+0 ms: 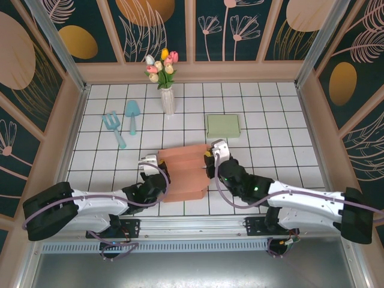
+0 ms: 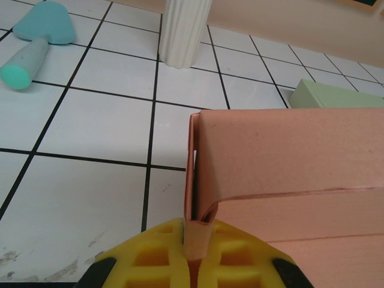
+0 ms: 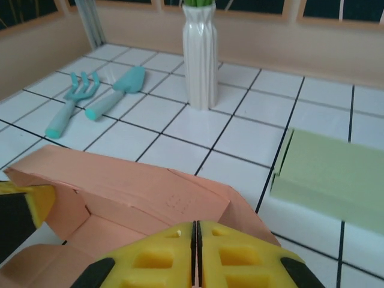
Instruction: Fold the paper box
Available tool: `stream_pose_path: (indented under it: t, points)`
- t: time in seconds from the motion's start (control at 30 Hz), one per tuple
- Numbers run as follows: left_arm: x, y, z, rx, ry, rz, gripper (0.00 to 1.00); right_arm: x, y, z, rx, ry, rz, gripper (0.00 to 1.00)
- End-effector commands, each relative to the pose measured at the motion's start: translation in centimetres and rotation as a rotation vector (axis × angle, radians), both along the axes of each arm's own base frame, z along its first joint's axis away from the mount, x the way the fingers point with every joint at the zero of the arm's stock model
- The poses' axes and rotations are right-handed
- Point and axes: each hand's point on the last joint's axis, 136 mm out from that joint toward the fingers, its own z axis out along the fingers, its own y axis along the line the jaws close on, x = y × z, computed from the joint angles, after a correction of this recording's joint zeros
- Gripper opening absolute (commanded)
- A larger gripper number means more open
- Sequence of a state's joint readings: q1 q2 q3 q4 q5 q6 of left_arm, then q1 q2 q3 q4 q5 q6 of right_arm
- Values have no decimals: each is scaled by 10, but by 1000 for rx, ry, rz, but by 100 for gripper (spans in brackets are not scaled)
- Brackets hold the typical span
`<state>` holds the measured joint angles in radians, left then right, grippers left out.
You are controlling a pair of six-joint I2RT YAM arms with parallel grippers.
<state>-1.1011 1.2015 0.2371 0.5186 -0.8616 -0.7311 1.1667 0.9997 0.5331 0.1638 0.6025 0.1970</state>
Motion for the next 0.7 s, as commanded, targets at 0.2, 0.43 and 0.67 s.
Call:
stream_pose_path:
  t: [0.2, 0.43, 0.67]
  points:
    - [-2, 10, -5, 2, 1, 26, 0, 26, 4, -9, 5, 49, -117, 10]
    - [-2, 6, -9, -12, 8, 8, 0, 40, -4, -28, -6, 99, -108, 10]
    - [1, -7, -12, -8, 24, -17, 0, 39, 10, -45, -42, 119, -43, 10]
